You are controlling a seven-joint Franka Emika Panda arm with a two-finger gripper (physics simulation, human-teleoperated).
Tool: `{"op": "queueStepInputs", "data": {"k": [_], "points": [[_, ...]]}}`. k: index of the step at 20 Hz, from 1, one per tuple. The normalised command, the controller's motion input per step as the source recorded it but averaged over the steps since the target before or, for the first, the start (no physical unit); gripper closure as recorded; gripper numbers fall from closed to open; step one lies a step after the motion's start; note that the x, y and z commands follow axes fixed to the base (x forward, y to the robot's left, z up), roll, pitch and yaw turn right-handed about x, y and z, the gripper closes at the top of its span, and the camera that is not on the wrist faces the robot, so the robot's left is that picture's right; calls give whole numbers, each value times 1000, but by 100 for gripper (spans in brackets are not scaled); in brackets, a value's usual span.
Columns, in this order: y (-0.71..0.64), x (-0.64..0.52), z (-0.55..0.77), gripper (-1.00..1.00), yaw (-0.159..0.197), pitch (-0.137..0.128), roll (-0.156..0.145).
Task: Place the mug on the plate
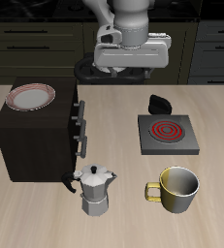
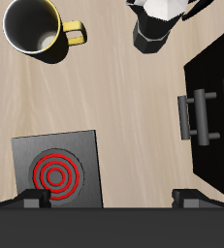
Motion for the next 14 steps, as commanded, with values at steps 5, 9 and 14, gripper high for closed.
{"op": "queueStepInputs", "data": {"k": [5,9,14], "points": [[202,294,2,-100,-8,7,-6],[288,260,9,-100,4,-4,17],[305,251,-17,-100,10,8,-15]]}}
